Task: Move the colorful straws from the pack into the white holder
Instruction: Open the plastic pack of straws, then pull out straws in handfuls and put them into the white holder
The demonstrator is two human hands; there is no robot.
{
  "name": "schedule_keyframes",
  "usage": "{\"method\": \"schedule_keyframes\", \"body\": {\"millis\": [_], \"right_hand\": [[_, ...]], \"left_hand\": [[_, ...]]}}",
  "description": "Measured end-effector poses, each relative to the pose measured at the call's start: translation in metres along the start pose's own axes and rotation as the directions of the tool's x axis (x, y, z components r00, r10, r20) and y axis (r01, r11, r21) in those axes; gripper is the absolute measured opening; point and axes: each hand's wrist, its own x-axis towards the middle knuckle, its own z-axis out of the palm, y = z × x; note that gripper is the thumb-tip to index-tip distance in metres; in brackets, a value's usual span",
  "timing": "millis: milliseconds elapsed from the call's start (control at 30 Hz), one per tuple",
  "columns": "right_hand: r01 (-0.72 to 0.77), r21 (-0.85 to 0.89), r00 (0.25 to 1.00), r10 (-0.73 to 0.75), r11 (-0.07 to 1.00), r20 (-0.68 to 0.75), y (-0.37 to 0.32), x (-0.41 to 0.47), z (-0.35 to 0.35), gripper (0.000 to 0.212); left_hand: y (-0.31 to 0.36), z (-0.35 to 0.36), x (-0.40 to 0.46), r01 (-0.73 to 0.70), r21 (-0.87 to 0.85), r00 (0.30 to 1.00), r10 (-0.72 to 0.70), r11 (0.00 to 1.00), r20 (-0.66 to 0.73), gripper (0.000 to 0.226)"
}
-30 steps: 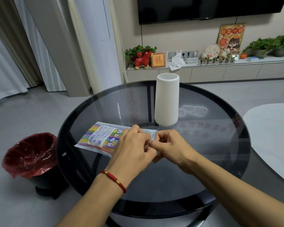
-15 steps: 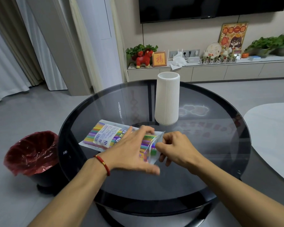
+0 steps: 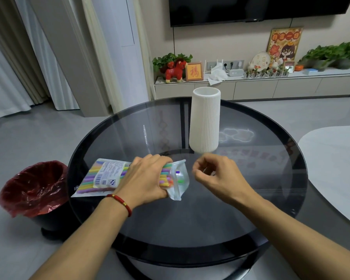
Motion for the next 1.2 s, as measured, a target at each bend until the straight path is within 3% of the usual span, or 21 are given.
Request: {"method": "schedule_keyframes", "body": {"millis": [67, 167, 333, 533, 633, 800, 900, 967, 1033, 1200], "right_hand": [[0.019, 0.136, 0.994, -0.033, 0.991, 0.105, -0.003, -0.002, 0.000, 0.006], [-0.106, 0.251, 0.945, 0.019, 0.962, 0.328, -0.005, -0.008, 0.009, 0.019], [-0.275, 0.395, 0.916, 0.114, 0.876, 0.385, 0.001, -0.005, 0.011, 0.019], [-0.269, 0.444, 0.958, 0.190, 0.855, 0.215, 0.003, -0.002, 0.025, 0.007], [-0.332, 0.513, 0.942, 0.251, 0.792, 0.221, 0.008, 0.002, 0.019, 0.006], [-0.327, 0.456, 0.945, 0.280, 0.828, 0.168, 0.024, 0.006, -0.015, 0.008], [-0.355, 0.519, 0.935, 0.304, 0.777, 0.184, 0.024, 0.002, -0.014, 0.016], [-0.329, 0.459, 0.944, 0.271, 0.825, 0.188, 0.023, 0.000, -0.002, 0.024], [-0.253, 0.406, 0.966, 0.206, 0.878, 0.157, 0.024, 0.000, 0.006, 0.014], [-0.235, 0.453, 0.972, 0.220, 0.860, 0.086, 0.037, 0.007, -0.015, 0.008]], "left_hand": [[0.000, 0.002, -0.002, 0.007, 0.009, 1.000, -0.007, 1.000, 0.016, 0.067], [0.010, 0.007, -0.004, -0.010, 0.013, 1.000, 0.009, 1.000, 0.014, 0.074], [0.015, 0.004, -0.005, -0.006, -0.009, 0.999, 0.006, 1.000, 0.035, 0.093], [0.027, 0.004, -0.006, -0.031, -0.008, 0.997, 0.031, 0.999, 0.068, 0.098], [0.027, 0.002, -0.007, -0.005, 0.010, 0.998, 0.005, 1.000, 0.059, 0.098], [0.017, 0.000, -0.008, 0.071, 0.038, 0.994, -0.074, 0.997, 0.083, 0.099], [0.019, 0.002, -0.008, 0.083, 0.010, 0.993, -0.083, 0.997, 0.079, 0.096], [0.024, 0.004, -0.007, 0.064, 0.011, 0.994, -0.065, 0.998, 0.088, 0.094], [0.026, 0.005, -0.006, 0.053, 0.047, 0.994, -0.057, 0.998, 0.095, 0.093], [0.017, 0.007, -0.007, 0.079, 0.123, 0.968, -0.105, 0.989, 0.226, 0.103]]}}
